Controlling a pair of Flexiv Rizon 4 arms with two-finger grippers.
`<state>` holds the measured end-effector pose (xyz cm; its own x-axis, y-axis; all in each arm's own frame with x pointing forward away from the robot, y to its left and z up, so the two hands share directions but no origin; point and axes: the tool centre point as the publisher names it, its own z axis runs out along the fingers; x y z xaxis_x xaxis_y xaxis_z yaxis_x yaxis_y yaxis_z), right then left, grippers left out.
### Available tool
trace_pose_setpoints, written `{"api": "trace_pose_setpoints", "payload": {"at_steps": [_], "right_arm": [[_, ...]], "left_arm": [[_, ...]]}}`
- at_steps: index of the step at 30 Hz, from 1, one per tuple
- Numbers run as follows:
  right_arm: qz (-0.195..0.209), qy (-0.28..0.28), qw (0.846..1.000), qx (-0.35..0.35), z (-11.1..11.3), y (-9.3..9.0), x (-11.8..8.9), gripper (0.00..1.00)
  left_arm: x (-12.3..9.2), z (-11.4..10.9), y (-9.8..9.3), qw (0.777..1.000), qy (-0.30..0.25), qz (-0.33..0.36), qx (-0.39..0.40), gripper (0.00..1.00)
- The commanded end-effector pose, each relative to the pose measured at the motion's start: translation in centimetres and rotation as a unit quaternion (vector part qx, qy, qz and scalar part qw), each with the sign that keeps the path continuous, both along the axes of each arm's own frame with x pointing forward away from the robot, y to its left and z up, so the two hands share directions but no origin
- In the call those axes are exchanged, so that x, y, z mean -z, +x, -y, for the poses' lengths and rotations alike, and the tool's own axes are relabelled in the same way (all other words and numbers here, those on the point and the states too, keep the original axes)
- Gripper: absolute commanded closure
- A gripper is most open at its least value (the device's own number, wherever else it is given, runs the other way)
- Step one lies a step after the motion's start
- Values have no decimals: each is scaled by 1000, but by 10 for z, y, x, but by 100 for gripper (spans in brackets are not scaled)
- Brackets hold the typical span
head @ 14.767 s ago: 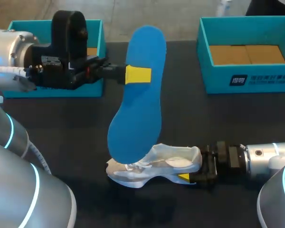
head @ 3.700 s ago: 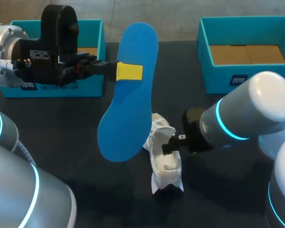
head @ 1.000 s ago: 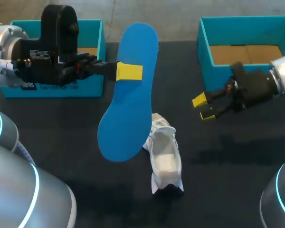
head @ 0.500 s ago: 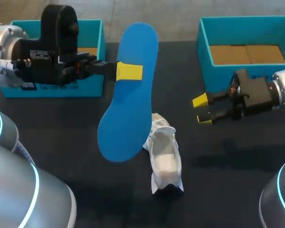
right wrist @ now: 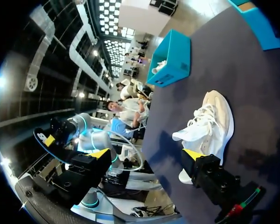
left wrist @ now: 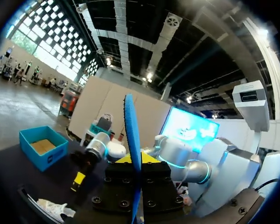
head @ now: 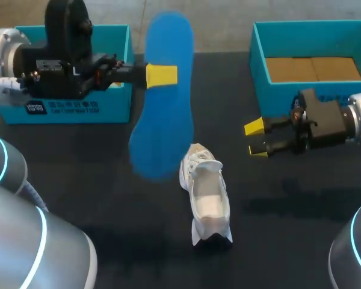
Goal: Take the shoe out of the shoebox, open the shoe tongue, remove and reinsert the insole, then place the shoe into the shoebox
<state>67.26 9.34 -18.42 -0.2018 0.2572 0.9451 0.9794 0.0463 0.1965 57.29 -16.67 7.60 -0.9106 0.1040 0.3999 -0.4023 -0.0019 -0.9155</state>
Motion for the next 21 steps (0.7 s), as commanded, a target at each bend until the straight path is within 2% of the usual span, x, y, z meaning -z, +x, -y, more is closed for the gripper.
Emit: {"api": "trace_pose_setpoints", "payload": {"at_steps": [1, 6, 7, 12, 21], "right_arm": [[1, 0, 1000, 2, -1, -1, 0, 0], [1, 0, 1000, 2, -1, -1, 0, 0], [1, 0, 1000, 2, -1, -1, 0, 0], [1, 0, 1000, 2, -1, -1, 0, 0], [1, 0, 1000, 2, -1, -1, 0, 0]], "left_arm": [[-1, 10, 27, 990, -24, 141, -17, 100], [-2, 7, 44, 967, -45, 248, -24, 100], [-2, 7, 47, 963, -33, 266, -35, 100], [-1, 1, 48, 918, -18, 393, -44, 100], [-1, 1, 48, 918, -18, 393, -44, 100]]}}
